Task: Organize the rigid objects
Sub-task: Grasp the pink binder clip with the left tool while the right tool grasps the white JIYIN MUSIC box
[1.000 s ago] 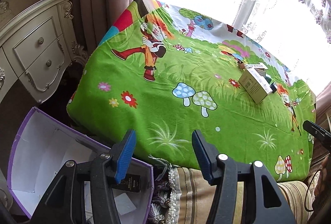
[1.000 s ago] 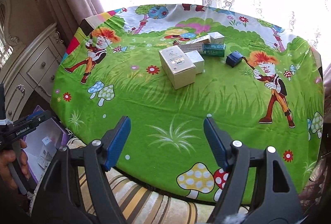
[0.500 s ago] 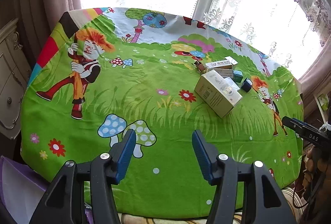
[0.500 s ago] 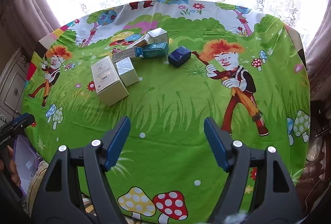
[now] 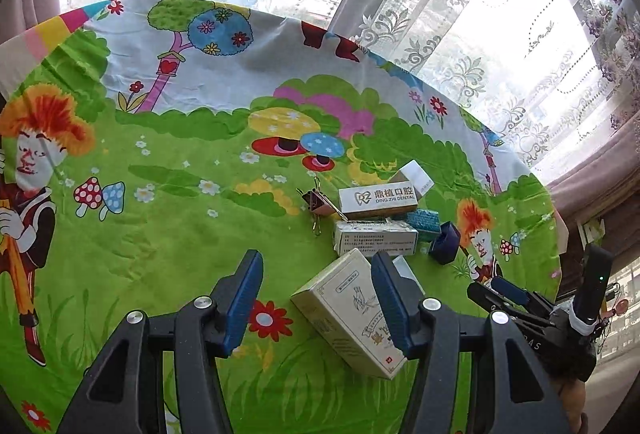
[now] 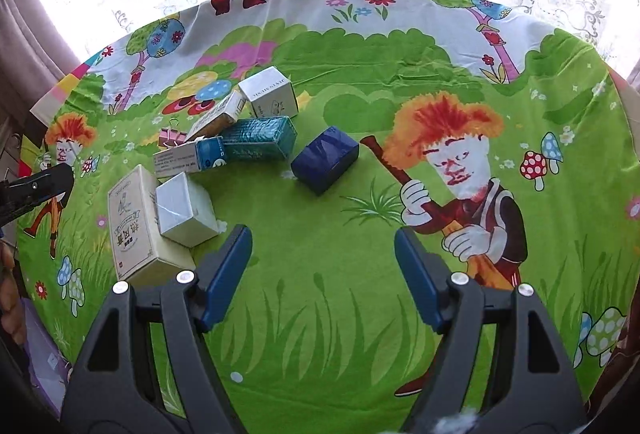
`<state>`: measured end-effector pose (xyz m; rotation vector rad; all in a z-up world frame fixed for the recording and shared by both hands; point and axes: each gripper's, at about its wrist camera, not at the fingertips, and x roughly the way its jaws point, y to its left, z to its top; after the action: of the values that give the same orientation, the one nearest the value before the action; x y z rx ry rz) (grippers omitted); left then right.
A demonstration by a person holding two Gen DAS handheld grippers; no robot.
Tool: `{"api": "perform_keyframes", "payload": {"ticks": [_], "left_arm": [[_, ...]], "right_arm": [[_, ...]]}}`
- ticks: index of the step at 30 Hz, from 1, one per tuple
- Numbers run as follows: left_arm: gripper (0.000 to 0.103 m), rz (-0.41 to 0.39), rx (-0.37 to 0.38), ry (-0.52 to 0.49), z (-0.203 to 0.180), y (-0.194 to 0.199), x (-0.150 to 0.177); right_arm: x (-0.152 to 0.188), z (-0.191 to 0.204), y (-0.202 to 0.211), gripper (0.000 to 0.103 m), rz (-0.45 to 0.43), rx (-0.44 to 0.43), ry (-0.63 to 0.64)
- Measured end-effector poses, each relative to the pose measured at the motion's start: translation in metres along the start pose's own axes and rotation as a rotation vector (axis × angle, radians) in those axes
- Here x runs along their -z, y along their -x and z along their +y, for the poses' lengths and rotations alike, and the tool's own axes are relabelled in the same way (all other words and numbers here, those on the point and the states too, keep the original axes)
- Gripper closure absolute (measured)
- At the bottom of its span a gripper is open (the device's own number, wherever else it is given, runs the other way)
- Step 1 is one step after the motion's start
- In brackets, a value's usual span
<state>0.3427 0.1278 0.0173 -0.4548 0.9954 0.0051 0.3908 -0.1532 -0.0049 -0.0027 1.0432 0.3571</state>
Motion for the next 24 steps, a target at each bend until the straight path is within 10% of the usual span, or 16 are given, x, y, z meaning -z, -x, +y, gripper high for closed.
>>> {"api": "perform_keyframes", "payload": {"ticks": [10,24], "left_arm": [[0.054,0.141,0.109,0.108,-0.008,-0.097,-0.067],[0.069,0.346,0.192,-0.058,-0.046,-0.159,-0.066]], "right_arm": [[-0.089,-0.035,-0.055,0.026,-0.002,-0.123,-0.232],[-0.102,0.015,-0.114,0.049,0.095,-0.419,0.075]]}}
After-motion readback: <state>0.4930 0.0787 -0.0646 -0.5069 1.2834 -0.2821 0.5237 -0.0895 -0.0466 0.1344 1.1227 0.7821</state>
